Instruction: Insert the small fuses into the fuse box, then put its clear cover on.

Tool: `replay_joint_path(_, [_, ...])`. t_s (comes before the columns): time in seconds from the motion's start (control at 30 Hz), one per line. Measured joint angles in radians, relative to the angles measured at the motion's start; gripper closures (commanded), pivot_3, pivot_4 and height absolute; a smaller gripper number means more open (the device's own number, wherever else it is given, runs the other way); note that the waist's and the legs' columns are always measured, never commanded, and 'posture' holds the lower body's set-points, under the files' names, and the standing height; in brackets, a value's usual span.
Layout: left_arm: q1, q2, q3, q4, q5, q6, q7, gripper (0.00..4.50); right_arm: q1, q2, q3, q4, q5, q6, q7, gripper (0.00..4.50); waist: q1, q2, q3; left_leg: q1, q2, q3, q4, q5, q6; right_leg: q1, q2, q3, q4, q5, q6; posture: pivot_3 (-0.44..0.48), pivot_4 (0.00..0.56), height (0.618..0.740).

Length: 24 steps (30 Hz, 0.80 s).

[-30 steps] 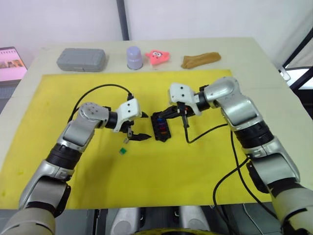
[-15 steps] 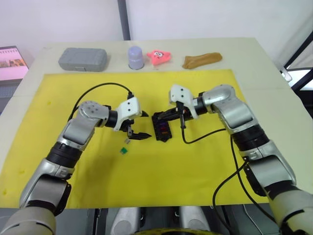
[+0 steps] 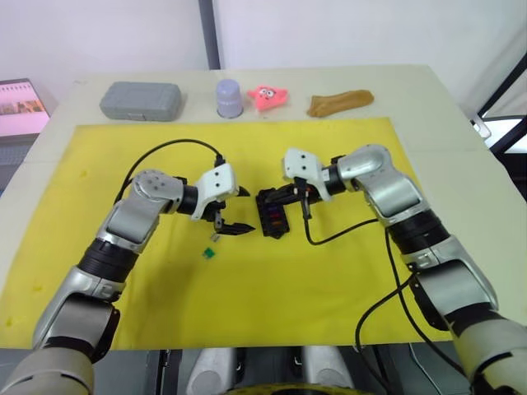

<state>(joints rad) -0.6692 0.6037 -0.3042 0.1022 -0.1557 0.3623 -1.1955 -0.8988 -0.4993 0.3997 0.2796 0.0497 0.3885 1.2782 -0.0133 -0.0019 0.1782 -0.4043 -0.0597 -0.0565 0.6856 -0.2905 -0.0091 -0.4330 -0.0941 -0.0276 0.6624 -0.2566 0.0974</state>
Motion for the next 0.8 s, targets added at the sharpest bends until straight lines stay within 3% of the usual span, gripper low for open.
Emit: replay_joint_path(0.8, [0.000, 0.000, 0.000, 0.000, 0.001, 0.000, 0.000, 0.00, -0.025, -0.001, 0.071, 0.040, -0.077, 0.013, 0.012, 4.49, 0.008, -0.002, -0.017, 0.023, 0.000, -0.005, -0.003, -0.006, 0.010, 0.030, 0.001, -0.002, -0.013, -0.001, 0.001, 0.000, 0.150, 0.731])
